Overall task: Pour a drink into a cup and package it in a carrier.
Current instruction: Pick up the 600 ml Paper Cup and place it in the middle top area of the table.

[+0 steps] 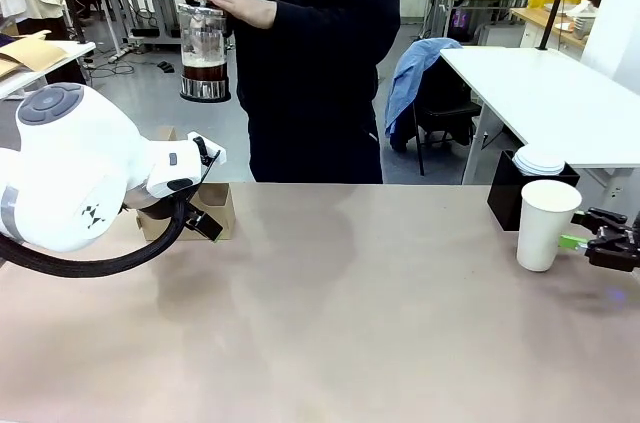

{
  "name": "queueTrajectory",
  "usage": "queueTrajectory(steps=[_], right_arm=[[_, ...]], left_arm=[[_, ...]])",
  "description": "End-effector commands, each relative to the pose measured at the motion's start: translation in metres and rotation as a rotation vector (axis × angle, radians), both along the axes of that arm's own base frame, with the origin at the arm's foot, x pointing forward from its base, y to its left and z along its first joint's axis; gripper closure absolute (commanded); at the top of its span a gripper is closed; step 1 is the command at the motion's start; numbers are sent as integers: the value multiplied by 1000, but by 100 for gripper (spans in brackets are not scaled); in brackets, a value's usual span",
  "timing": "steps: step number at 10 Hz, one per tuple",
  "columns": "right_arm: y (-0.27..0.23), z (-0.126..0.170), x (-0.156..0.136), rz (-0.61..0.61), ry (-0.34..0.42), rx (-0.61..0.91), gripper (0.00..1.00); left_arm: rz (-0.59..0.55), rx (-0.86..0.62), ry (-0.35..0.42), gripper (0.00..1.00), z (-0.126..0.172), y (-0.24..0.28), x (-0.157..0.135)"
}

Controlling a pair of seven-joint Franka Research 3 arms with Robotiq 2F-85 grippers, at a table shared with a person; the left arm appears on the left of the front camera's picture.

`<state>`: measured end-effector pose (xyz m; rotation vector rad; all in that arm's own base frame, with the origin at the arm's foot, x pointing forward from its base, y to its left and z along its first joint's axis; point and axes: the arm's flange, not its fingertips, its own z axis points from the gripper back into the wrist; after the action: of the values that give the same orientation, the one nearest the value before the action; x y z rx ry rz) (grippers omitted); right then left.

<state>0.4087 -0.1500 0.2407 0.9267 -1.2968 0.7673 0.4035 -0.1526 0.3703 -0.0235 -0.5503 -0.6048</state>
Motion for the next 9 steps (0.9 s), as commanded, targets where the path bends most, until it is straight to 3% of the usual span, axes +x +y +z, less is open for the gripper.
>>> queueTrajectory(steps=[1,9], right_arm=[[7,-7,16,-35,-15,-9,0],[19,-9,48,-36,45,27,0]], left_arm=[[0,-1,0,0,0,0,0],[0,-1,0,0,0,0,0]])
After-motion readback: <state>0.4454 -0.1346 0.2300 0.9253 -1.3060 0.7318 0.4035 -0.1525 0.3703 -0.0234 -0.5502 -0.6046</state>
